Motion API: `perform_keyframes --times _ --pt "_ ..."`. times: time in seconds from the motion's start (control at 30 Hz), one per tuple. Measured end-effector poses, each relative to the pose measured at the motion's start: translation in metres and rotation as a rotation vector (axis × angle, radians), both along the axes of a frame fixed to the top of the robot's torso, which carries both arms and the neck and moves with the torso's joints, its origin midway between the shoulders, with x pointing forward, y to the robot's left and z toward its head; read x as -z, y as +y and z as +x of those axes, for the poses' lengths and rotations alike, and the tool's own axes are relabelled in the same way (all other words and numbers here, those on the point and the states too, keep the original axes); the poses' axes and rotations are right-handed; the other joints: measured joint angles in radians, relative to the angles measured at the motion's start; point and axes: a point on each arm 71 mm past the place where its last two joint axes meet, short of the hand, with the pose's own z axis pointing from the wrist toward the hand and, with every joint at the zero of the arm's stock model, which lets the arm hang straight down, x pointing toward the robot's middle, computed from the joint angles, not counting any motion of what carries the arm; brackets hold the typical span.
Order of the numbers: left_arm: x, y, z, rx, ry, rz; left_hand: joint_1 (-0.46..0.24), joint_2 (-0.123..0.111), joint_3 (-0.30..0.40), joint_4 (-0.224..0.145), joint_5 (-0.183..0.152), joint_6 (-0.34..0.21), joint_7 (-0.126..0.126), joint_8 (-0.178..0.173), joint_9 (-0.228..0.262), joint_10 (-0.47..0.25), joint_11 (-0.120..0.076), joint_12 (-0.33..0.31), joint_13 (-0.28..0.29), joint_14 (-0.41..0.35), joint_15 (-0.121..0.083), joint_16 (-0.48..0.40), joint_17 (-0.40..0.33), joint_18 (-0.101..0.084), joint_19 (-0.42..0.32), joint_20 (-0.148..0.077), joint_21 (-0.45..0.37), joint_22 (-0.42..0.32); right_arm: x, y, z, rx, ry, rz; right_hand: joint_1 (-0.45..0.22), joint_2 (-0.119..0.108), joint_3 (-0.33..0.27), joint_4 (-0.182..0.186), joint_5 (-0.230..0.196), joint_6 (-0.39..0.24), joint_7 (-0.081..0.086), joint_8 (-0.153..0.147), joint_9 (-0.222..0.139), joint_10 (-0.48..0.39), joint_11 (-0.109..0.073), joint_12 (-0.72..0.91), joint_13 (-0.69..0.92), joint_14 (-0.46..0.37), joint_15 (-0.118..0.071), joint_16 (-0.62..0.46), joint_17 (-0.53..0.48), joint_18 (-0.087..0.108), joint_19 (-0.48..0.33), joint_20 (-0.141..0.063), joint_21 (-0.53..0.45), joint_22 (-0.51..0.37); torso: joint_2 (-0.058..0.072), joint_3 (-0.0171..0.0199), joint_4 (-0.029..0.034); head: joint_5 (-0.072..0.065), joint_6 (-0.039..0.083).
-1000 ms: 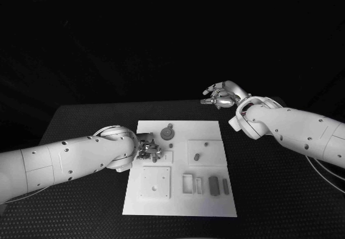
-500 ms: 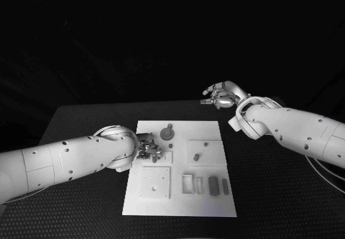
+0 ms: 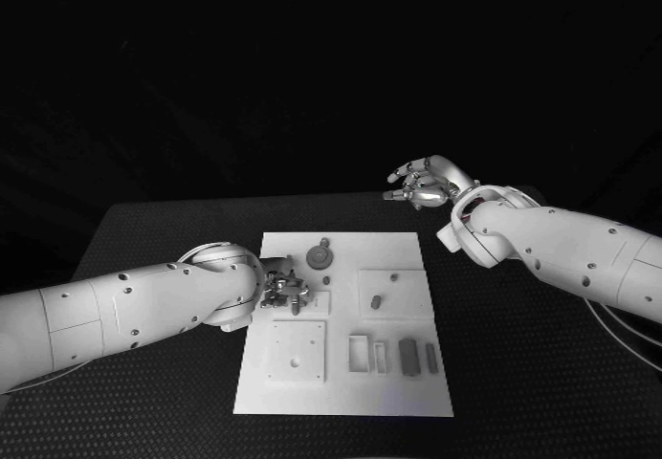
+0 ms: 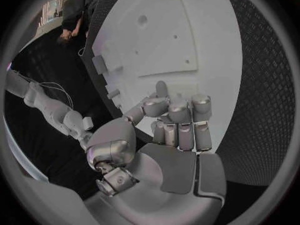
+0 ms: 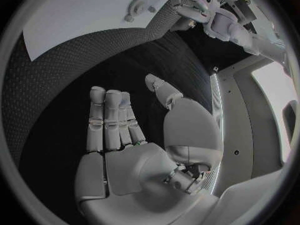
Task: Assemble the parts on the task board
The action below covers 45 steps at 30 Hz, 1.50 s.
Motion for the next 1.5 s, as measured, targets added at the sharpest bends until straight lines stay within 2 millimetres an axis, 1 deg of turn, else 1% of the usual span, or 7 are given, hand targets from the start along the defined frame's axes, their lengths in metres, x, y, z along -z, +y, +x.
perform_keyframes --times 0.13,0.23,0.43,0.73,1.03,1.23,1.5 --pt "0.000 0.000 0.000 0.000 0.000 0.000 -0.002 -0.032 -0.007 0.007 0.000 0.001 -0.001 0.006 0.002 0.001 -0.001 0.002 0.000 -0.001 -0.001 0.004 -0.001 0.000 0.000 0.000 0.000 -0.003 0.000 0.000 0.000 0.000 0.000 0.000 0.000 0.000 0.000 0.000 0.000 0.000 -0.001 0.000 0.000 0.000 0.000 0.000 0.000 0.000 0.000 0.000 -0.001 0.000 0.000 0.000 0.000 0.000 0.000 -0.0002 0.0004 -0.001 0.000" --pt "0.000 0.000 0.000 0.000 0.000 0.000 -0.014 -0.055 -0.017 0.022 0.000 0.068 -0.045 0.006 0.003 -0.040 -0.021 0.002 -0.002 -0.004 -0.004 0.004 -0.003 0.000 0.000 0.000 0.004 -0.006 0.000 0.000 0.000 0.000 0.000 0.000 0.000 0.000 0.000 0.000 0.000 0.003 0.001 0.000 -0.001 0.000 0.000 0.000 -0.001 -0.003 0.003 0.000 -0.001 0.001 0.000 0.000 0.000 0.000 0.000 -0.0001 0.0004 -0.001 0.000" --pt "-0.002 0.000 0.001 -0.003 -0.004 -0.006 -0.041 -0.078 -0.078 0.022 0.001 0.074 -0.043 0.010 0.006 -0.051 -0.033 0.002 -0.002 -0.007 -0.007 0.008 -0.004 0.000 -0.004 0.004 0.008 -0.011 0.000 0.000 0.000 0.000 0.000 0.000 0.000 0.000 0.000 0.000 0.000 0.004 0.001 0.000 -0.001 0.000 0.000 0.000 -0.001 -0.003 0.003 0.000 -0.001 0.001 0.000 0.000 0.000 0.000 0.000 -0.0007 0.0003 -0.002 0.000" --pt "-0.003 0.004 0.003 -0.013 -0.011 -0.009 -0.061 -0.149 -0.102 0.044 0.001 0.070 -0.047 0.010 0.008 -0.051 -0.033 0.006 -0.004 -0.007 -0.007 0.008 -0.008 0.016 -0.007 0.000 0.008 -0.020 0.001 -0.001 0.000 0.001 0.002 -0.001 0.000 0.000 0.000 0.000 0.000 0.003 0.001 0.000 -0.001 0.000 0.000 0.000 -0.003 -0.003 0.003 0.000 -0.002 0.001 0.000 0.000 0.000 0.000 0.000 -0.0008 0.0000 -0.004 0.000" --pt "-0.018 0.007 0.010 -0.036 -0.038 -0.046 -0.044 -0.173 -0.096 0.050 0.001 0.063 -0.046 0.010 0.008 -0.051 -0.033 0.006 -0.005 -0.010 -0.011 0.012 -0.009 0.016 -0.007 0.000 0.013 -0.023 0.002 -0.003 -0.001 0.004 0.003 -0.001 0.000 0.000 0.000 0.000 0.000 0.000 0.004 0.000 -0.002 0.000 0.000 0.000 -0.004 -0.003 0.003 0.000 -0.003 0.001 0.000 0.000 -0.002 0.000 -0.001 -0.0005 0.0005 -0.005 0.002" --pt "-0.040 0.009 0.015 -0.047 -0.068 -0.094 0.008 -0.187 -0.085 0.042 0.001 0.016 -0.027 -0.021 -0.007 -0.054 -0.021 0.003 -0.014 -0.020 -0.018 0.007 -0.020 0.016 -0.018 0.007 0.012 -0.031 0.002 -0.004 -0.001 0.006 0.003 -0.002 0.000 0.000 0.000 0.000 0.000 0.000 0.004 0.000 -0.002 -0.002 0.002 0.003 -0.006 -0.003 0.003 0.000 -0.003 0.001 0.000 0.000 -0.004 0.000 -0.001 -0.0002 0.0018 -0.005 0.011" --pt "-0.071 0.025 0.035 -0.091 -0.124 -0.108 0.101 -0.173 -0.079 0.009 0.001 -0.082 0.014 -0.077 -0.027 -0.123 0.026 -0.081 -0.058 -0.096 0.021 -0.074 -0.064 0.016 -0.082 0.025 -0.027 -0.063 0.002 -0.007 -0.001 0.011 0.003 -0.004 0.000 0.000 0.000 0.000 0.000 -0.001 0.002 0.000 -0.002 -0.004 0.004 0.004 -0.007 -0.003 0.003 0.000 -0.003 0.001 0.000 0.000 -0.004 0.000 -0.001 0.0005 0.0023 -0.002 0.020"
